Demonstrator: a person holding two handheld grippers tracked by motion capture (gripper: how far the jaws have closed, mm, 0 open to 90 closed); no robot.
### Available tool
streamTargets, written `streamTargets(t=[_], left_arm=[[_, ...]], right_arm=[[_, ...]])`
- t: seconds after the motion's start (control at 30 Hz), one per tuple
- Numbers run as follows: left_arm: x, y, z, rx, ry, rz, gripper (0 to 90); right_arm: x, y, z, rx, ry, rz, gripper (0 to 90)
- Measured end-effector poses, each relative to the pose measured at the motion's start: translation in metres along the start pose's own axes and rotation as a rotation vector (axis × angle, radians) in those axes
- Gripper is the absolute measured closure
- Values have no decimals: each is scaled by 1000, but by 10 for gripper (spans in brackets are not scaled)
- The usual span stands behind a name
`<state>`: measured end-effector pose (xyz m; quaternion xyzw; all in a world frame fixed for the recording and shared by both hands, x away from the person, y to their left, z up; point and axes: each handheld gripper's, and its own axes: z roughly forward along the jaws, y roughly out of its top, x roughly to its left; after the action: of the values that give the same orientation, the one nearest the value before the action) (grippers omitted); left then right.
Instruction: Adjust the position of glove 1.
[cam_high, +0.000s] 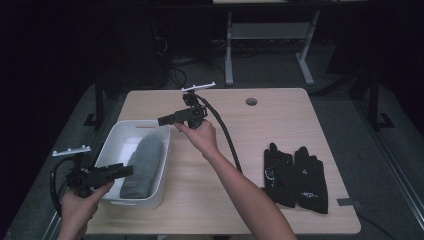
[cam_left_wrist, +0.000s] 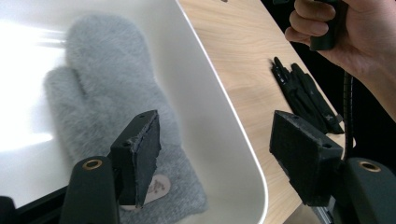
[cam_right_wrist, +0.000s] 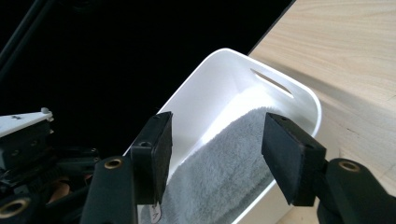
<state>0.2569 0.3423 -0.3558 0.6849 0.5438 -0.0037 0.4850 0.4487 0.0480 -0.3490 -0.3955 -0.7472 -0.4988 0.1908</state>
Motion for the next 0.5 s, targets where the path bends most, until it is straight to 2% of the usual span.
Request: streamTargets(t=[0.5], left_arm=[[-25, 10, 24, 21, -21, 33, 306]], right_arm=[[-11, -8, -44, -49, 13, 18, 396]])
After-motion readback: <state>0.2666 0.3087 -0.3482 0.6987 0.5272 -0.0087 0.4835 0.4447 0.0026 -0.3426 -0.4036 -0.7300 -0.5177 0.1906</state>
